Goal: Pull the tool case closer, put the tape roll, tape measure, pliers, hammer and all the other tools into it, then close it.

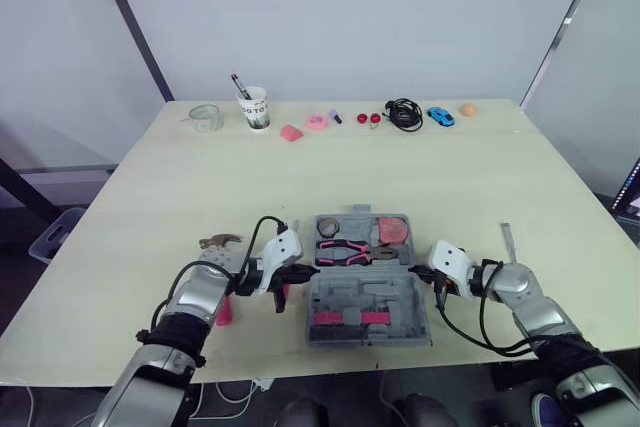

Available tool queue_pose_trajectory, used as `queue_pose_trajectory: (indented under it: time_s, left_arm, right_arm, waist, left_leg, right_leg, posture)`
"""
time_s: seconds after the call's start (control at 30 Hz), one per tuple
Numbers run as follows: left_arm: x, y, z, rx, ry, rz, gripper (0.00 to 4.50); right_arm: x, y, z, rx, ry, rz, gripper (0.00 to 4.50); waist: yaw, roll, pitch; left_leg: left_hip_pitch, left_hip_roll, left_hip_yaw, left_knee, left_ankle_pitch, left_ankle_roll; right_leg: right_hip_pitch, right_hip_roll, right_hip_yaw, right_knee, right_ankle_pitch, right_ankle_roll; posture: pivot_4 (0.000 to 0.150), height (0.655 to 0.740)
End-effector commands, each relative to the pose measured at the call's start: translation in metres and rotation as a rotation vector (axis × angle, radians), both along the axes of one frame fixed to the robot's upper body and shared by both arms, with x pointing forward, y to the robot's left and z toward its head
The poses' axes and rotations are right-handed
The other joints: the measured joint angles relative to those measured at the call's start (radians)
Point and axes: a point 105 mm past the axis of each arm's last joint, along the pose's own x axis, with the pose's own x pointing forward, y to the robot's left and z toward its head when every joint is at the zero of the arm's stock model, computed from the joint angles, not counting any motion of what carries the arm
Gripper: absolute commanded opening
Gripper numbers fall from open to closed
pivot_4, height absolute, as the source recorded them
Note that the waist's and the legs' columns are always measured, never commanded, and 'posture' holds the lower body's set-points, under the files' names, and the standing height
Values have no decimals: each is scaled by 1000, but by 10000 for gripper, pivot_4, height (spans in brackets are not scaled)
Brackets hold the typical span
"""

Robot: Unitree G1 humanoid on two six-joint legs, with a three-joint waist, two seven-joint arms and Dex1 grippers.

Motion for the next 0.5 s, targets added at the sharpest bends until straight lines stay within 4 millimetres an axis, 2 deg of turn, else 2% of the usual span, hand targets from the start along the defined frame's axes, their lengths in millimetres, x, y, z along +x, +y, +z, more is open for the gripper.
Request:
queue_pose_trajectory:
  time_s: [0.03,0.5]
  left_arm:
    - [2,-8,0,-8,-9,-11,151]
    - [-5,-6,-6,-2,24,-26,151]
  right_arm:
    - [3,16,13,32,-54,53,0]
    - [6,21,18,53,-90,55,0]
  waist:
    - [0,0,0]
    - [-2,0,0]
  left_leg:
    - [0,0,0,0,0,0]
    - [0,0,0,0,0,0]
  right_leg:
    - [0,0,0,0,0,0]
    - [0,0,0,0,0,0]
  posture:
    - [1500,7400]
    - [1500,7400]
